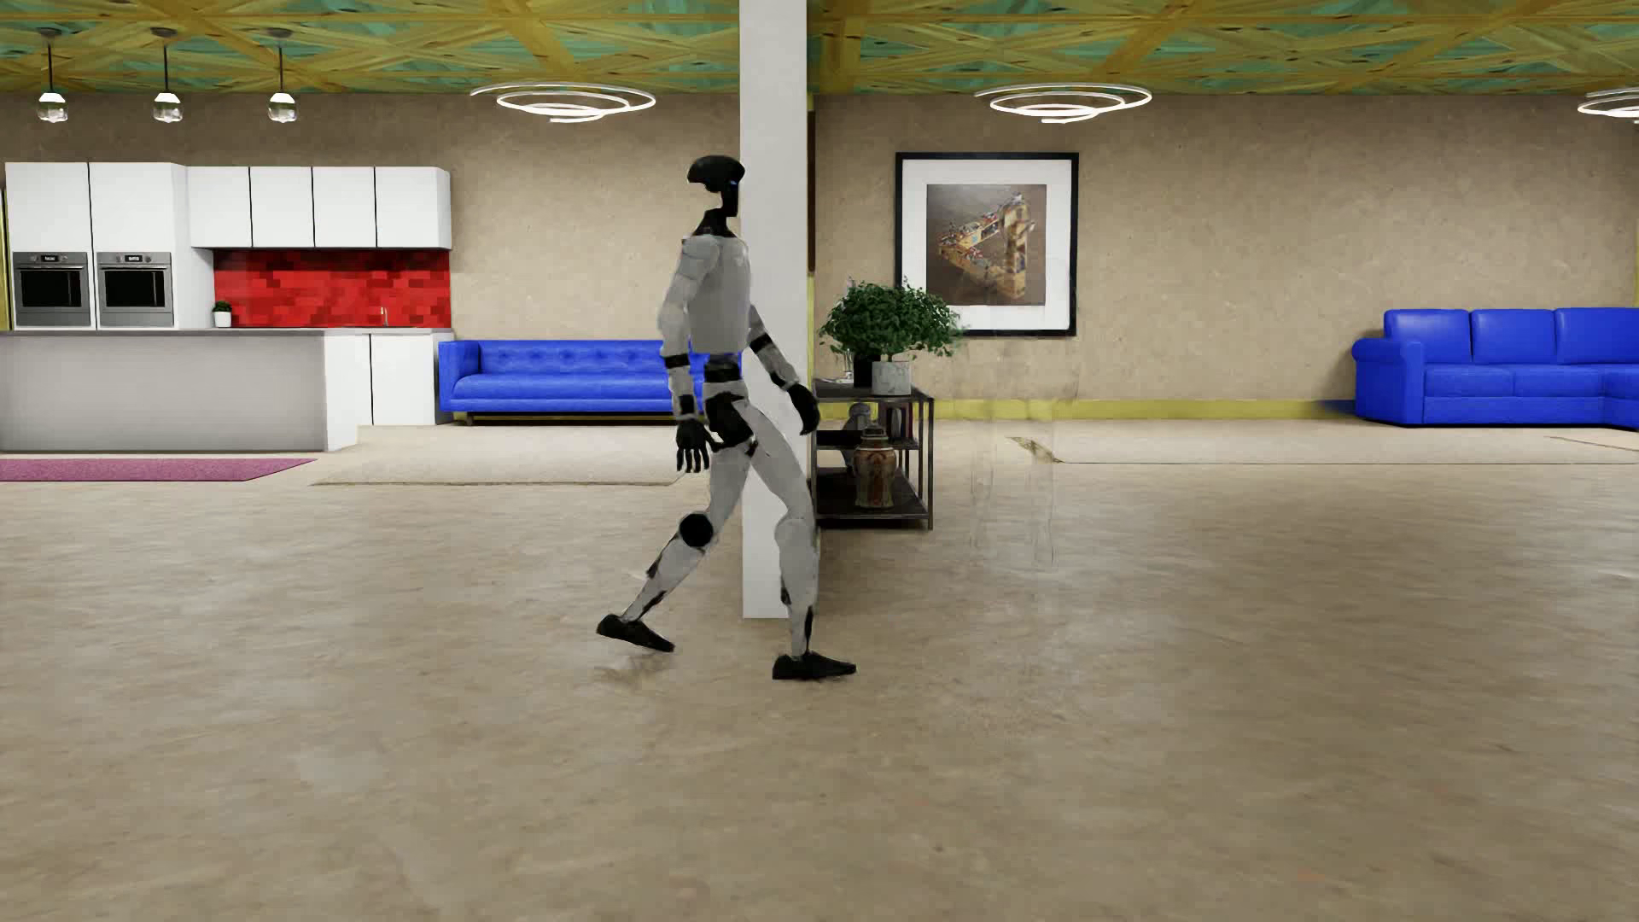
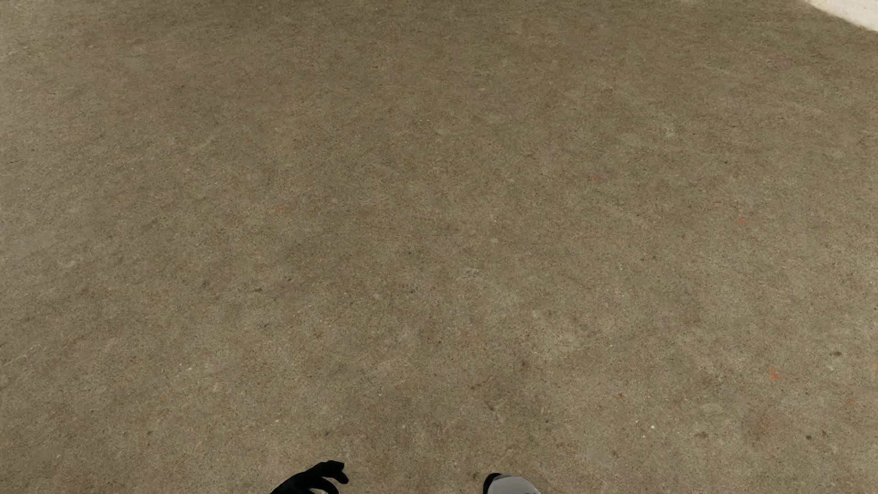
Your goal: Circle the corner
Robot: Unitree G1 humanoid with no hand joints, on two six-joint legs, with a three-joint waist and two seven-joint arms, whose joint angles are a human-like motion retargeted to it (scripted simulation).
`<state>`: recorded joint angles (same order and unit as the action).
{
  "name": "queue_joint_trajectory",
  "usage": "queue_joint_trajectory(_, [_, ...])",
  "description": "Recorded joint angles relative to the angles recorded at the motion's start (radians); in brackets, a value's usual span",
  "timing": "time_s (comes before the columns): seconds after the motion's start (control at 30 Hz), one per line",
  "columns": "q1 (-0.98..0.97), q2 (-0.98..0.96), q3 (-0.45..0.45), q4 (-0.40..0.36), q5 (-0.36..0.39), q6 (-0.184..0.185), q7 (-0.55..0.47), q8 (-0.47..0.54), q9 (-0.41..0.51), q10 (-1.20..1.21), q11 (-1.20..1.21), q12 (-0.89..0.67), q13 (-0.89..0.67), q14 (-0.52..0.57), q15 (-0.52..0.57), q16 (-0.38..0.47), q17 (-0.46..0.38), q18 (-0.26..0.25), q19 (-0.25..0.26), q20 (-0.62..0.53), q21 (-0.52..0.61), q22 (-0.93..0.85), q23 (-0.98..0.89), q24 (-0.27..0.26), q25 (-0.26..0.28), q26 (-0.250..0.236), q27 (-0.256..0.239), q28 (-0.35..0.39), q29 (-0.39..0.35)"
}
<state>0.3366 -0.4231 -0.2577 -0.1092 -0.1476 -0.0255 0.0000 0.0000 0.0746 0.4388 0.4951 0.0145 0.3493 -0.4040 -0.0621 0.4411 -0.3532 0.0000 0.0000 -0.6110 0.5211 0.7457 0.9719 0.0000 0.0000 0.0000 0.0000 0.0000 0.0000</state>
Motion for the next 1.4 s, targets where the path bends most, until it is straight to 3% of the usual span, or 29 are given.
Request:
queue_joint_trajectory(0.07, [0.038, -0.044, -0.049, 0.059, 0.048, 0.034, 0.000, 0.000, -0.004, 0.132, 0.184, 0.041, -0.007, 0.176, 0.066, -0.015, -0.002, 0.000, 0.000, 0.087, 0.025, -0.016, 0.032, 0.000, 0.000, 0.000, 0.000, 0.000, 0.000])
queue_joint_trajectory(0.1, [0.008, -0.014, -0.057, 0.108, 0.100, 0.070, 0.000, 0.000, 0.003, 0.307, 0.272, 0.074, -0.010, 0.386, 0.032, -0.049, -0.001, 0.000, 0.000, 0.100, 0.024, 0.017, 0.060, 0.000, 0.000, 0.000, 0.000, 0.000, 0.000])
queue_joint_trajectory(0.13, [-0.109, 0.019, -0.034, 0.101, 0.134, 0.066, 0.000, 0.000, 0.001, 0.566, 0.287, 0.104, -0.024, 0.563, -0.023, -0.061, 0.006, 0.000, 0.000, 0.087, 0.007, 0.032, 0.069, 0.000, 0.000, 0.000, 0.000, 0.000, 0.000])
queue_joint_trajectory(0.2, [-0.349, 0.186, 0.024, 0.119, 0.169, 0.060, 0.000, 0.000, 0.041, 0.991, 0.243, 0.115, -0.043, 0.502, -0.099, -0.074, 0.012, 0.000, 0.000, -0.015, -0.015, 0.071, 0.018, 0.000, 0.000, 0.000, 0.000, 0.000, 0.000])
queue_joint_trajectory(0.27, [-0.547, 0.335, 0.156, 0.083, 0.142, 0.001, 0.000, 0.000, 0.053, 0.914, 0.162, 0.189, -0.072, 0.516, -0.123, -0.071, 0.012, 0.000, 0.000, -0.036, -0.009, 0.033, -0.068, 0.000, 0.000, 0.000, 0.000, 0.000, 0.000])
queue_joint_trajectory(0.3, [-0.598, 0.420, 0.206, 0.068, 0.118, -0.010, 0.000, 0.000, 0.064, 0.711, 0.127, 0.193, -0.092, 0.609, -0.137, -0.088, -0.002, 0.000, 0.000, -0.094, -0.005, 0.128, -0.105, 0.000, 0.000, 0.000, 0.000, 0.000, 0.000])
queue_joint_trajectory(0.33, [-0.661, 0.476, 0.255, 0.069, 0.119, -0.017, 0.000, 0.000, 0.050, 0.476, 0.084, 0.224, -0.103, 0.667, -0.154, -0.098, -0.004, 0.000, 0.000, -0.053, -0.031, 0.155, -0.151, 0.000, 0.000, 0.000, 0.000, 0.000, 0.000])
queue_joint_trajectory(0.37, [-0.673, 0.562, 0.284, 0.058, 0.115, -0.021, 0.000, 0.000, 0.041, 0.225, 0.043, 0.248, -0.110, 0.576, -0.185, -0.098, -0.012, 0.000, 0.000, -0.045, -0.047, 0.183, -0.189, 0.000, 0.000, 0.000, 0.000, 0.000, 0.000])
queue_joint_trajectory(0.4, [-0.669, 0.625, 0.299, 0.048, 0.135, -0.008, 0.000, 0.000, 0.024, 0.110, 0.010, 0.265, -0.123, 0.176, -0.226, -0.092, -0.024, 0.000, 0.000, -0.075, -0.082, 0.188, -0.227, 0.000, 0.000, 0.000, 0.000, 0.000, 0.000])
queue_joint_trajectory(0.43, [-0.690, 0.660, 0.309, 0.057, 0.140, -0.002, 0.000, 0.000, -0.003, -0.278, 0.008, 0.288, -0.127, 0.484, -0.286, -0.081, -0.039, 0.000, 0.000, -0.097, -0.112, 0.187, -0.255, 0.000, 0.000, 0.000, 0.000, 0.000, 0.000])
queue_joint_trajectory(0.47, [-0.709, 0.690, 0.321, 0.059, 0.157, 0.008, 0.000, 0.000, -0.012, -0.334, 0.010, 0.309, -0.134, 0.548, -0.326, -0.076, -0.047, 0.000, 0.000, -0.120, -0.139, 0.197, -0.256, 0.000, 0.000, 0.000, 0.000, 0.000, 0.000])
queue_joint_trajectory(0.5, [-0.745, 0.722, 0.339, 0.044, 0.153, -0.005, 0.000, 0.000, -0.003, 0.053, 0.034, 0.318, -0.127, 0.163, -0.337, -0.073, -0.041, 0.000, 0.000, -0.138, -0.174, 0.210, -0.248, 0.000, 0.000, 0.000, 0.000, 0.000, 0.000])
queue_joint_trajectory(0.53, [-0.750, 0.744, 0.344, 0.011, 0.146, -0.018, 0.000, 0.000, -0.003, 0.089, 0.092, 0.329, -0.111, 0.276, -0.303, -0.069, -0.032, 0.000, 0.000, -0.140, -0.209, 0.220, -0.222, 0.000, 0.000, 0.000, 0.000, 0.000, 0.000])
queue_joint_trajectory(0.6, [-0.732, 0.641, 0.320, -0.087, 0.048, -0.085, 0.000, 0.000, 0.012, 0.161, 0.489, 0.345, -0.075, 0.573, 0.043, -0.061, 0.002, 0.000, 0.000, -0.136, -0.212, 0.252, -0.143, 0.000, 0.000, 0.000, 0.000, 0.000, 0.000])
queue_joint_trajectory(0.63, [-0.701, 0.525, 0.300, -0.121, 0.017, -0.092, 0.000, 0.000, 0.023, 0.198, 0.728, 0.338, -0.056, 0.600, 0.036, -0.057, 0.008, 0.000, 0.000, -0.120, -0.207, 0.246, -0.119, 0.000, 0.000, 0.000, 0.000, 0.000, 0.000])
queue_joint_trajectory(0.67, [-0.618, 0.418, 0.302, -0.138, 0.000, -0.093, 0.000, 0.000, 0.057, 0.186, 0.849, 0.331, -0.049, 0.588, -0.083, -0.050, 0.010, 0.000, 0.000, -0.091, -0.185, 0.219, -0.101, 0.000, 0.000, 0.000, 0.000, 0.000, 0.000])
queue_joint_trajectory(0.7, [-0.553, 0.316, 0.256, -0.130, 0.009, -0.065, 0.000, 0.000, 0.061, 0.165, 0.822, 0.312, -0.046, 0.536, -0.129, -0.054, 0.011, 0.000, 0.000, -0.062, -0.160, 0.204, -0.070, 0.000, 0.000, 0.000, 0.000, 0.000, 0.000])
queue_joint_trajectory(0.8, [-0.375, 0.188, 0.112, -0.119, 0.018, 0.017, 0.000, 0.000, 0.058, 0.114, 0.273, 0.249, 0.019, 0.344, -0.140, -0.038, -0.017, 0.000, 0.000, -0.026, -0.168, 0.093, -0.067, 0.000, 0.000, 0.000, 0.000, 0.000, 0.000])
queue_joint_trajectory(0.87, [-0.321, 0.127, 0.085, -0.103, -0.003, 0.047, 0.000, 0.000, 0.023, 0.115, 0.012, 0.212, 0.066, 0.217, 0.401, -0.018, -0.016, 0.000, 0.000, 0.045, -0.167, 0.026, -0.060, 0.000, 0.000, 0.000, 0.000, 0.000, 0.000])
queue_joint_trajectory(0.9, [-0.271, 0.106, 0.066, -0.102, -0.031, 0.041, 0.000, 0.000, 0.016, 0.131, 0.041, 0.200, 0.092, 0.142, 0.489, 0.000, -0.014, 0.000, 0.000, 0.068, -0.159, -0.002, -0.058, 0.000, 0.000, 0.000, 0.000, 0.000, 0.000])
queue_joint_trajectory(0.93, [-0.206, 0.134, 0.043, -0.104, -0.044, 0.039, 0.000, 0.000, 0.031, 0.167, 0.134, 0.194, 0.118, 0.100, 0.367, 0.012, -0.013, 0.000, 0.000, 0.075, -0.172, -0.026, -0.063, 0.000, 0.000, 0.000, 0.000, 0.000, 0.000])
queue_joint_trajectory(0.97, [-0.222, 0.152, 0.018, -0.086, -0.015, 0.060, 0.000, 0.000, 0.030, 0.248, 0.170, 0.188, 0.106, 0.137, 0.209, 0.008, -0.017, 0.000, 0.000, 0.091, -0.142, -0.034, -0.042, 0.000, 0.000, 0.000, 0.000, 0.000, 0.000])
queue_joint_trajectory(1.0, [-0.273, 0.182, -0.010, -0.068, -0.018, 0.081, 0.000, 0.000, 0.036, 0.365, 0.213, 0.177, 0.081, 0.260, 0.098, -0.030, -0.016, 0.000, 0.000, 0.137, -0.131, -0.007, -0.017, 0.000, 0.000, 0.000, 0.000, 0.000, 0.000])
queue_joint_trajectory(1.07, [-0.379, 0.264, 0.021, -0.029, -0.050, 0.117, 0.000, 0.000, 0.060, 0.470, 0.198, 0.141, 0.013, 0.539, -0.001, -0.067, -0.053, 0.000, 0.000, 0.045, -0.124, 0.002, 0.012, 0.000, 0.000, 0.000, 0.000, 0.000, 0.000])
queue_joint_trajectory(1.1, [-0.454, 0.301, 0.055, -0.009, -0.080, 0.123, 0.000, 0.000, 0.057, 0.493, 0.177, 0.155, 0.002, 0.575, -0.028, -0.074, -0.059, 0.000, 0.000, 0.033, -0.167, -0.021, -0.007, 0.000, 0.000, 0.000, 0.000, 0.000, 0.000])
queue_joint_trajectory(1.23, [-0.697, 0.496, 0.173, 0.081, -0.140, 0.086, 0.000, 0.000, 0.037, 0.381, 0.134, 0.246, -0.002, 0.505, -0.156, -0.090, -0.060, 0.000, 0.000, -0.069, -0.192, 0.059, -0.130, 0.000, 0.000, 0.000, 0.000, 0.000, 0.000])
queue_joint_trajectory(1.3, [-0.792, 0.605, 0.228, 0.110, -0.119, 0.062, 0.000, 0.000, 0.024, 0.230, 0.095, 0.304, -0.016, 0.464, -0.199, -0.080, -0.049, 0.000, 0.000, -0.071, -0.184, 0.103, -0.184, 0.000, 0.000, 0.000, 0.000, 0.000, 0.000])
queue_joint_trajectory(1.37, [-0.866, 0.687, 0.286, 0.134, -0.078, 0.051, 0.000, 0.000, 0.015, 0.128, 0.063, 0.352, -0.049, 0.309, -0.250, -0.061, -0.055, 0.000, 0.000, -0.115, -0.187, 0.161, -0.223, 0.000, 0.000, 0.000, 0.000, 0.000, 0.000])
queue_joint_trajectory(1.4, [-0.897, 0.709, 0.333, 0.156, -0.075, 0.040, 0.000, 0.000, 0.022, 0.117, 0.069, 0.371, -0.081, 0.298, -0.277, -0.051, -0.062, 0.000, 0.000, -0.148, -0.157, 0.193, -0.238, 0.000, 0.000, 0.000, 0.000, 0.000, 0.000])
